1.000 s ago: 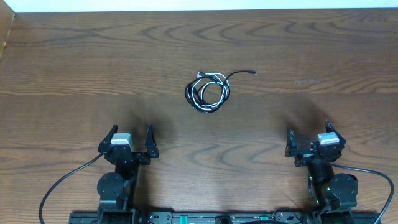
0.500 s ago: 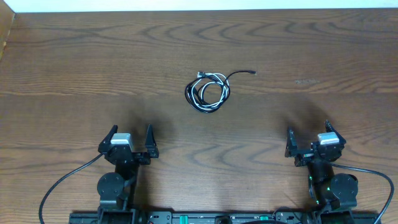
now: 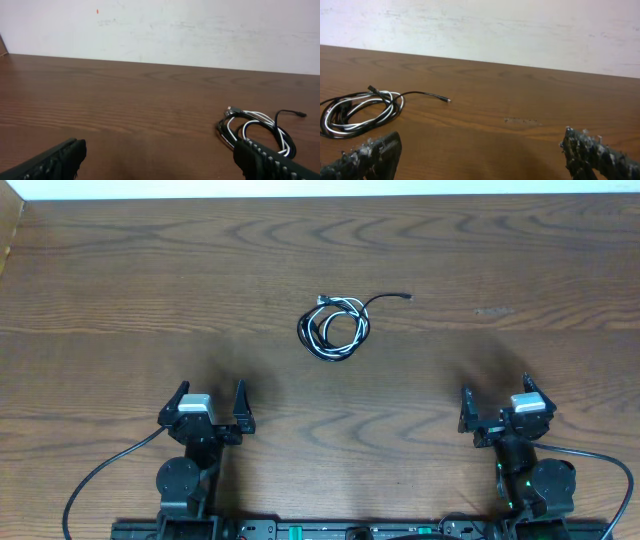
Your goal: Untangle cables
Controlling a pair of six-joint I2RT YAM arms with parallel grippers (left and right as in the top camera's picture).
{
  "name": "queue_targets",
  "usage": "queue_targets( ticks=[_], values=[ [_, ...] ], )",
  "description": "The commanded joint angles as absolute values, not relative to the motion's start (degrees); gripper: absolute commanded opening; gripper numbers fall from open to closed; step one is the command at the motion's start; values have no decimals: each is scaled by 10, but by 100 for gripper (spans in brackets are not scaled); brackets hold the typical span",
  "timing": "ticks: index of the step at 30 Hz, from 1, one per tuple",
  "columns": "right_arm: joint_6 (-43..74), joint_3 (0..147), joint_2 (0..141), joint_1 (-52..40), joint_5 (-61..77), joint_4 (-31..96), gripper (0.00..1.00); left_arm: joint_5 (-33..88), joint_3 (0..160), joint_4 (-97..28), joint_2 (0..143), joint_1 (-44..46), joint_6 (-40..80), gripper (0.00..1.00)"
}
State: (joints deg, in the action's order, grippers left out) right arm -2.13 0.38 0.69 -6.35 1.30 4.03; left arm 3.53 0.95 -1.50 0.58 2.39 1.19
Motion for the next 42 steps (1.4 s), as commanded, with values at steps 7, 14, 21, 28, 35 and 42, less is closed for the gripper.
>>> queue_targets(
  ticks=[7,14,21,28,35,42],
  values=[
    [-27,3,4,-70,17,43,99,54,2,-36,6,22,26,99],
    [-27,3,4,-70,17,43,99,53,27,-72,25,22,48,99],
    [-27,3,4,-70,17,43,99,38,101,-133,83,22,48,99],
    [-27,3,4,-70,17,43,99,39,205,-201,195,22,48,99],
    [-27,3,4,-70,17,43,99,58,356,-301,351,22,48,99],
    [-27,3,4,-70,17,43,99,62,490,-411,472,22,48,99]
  ],
)
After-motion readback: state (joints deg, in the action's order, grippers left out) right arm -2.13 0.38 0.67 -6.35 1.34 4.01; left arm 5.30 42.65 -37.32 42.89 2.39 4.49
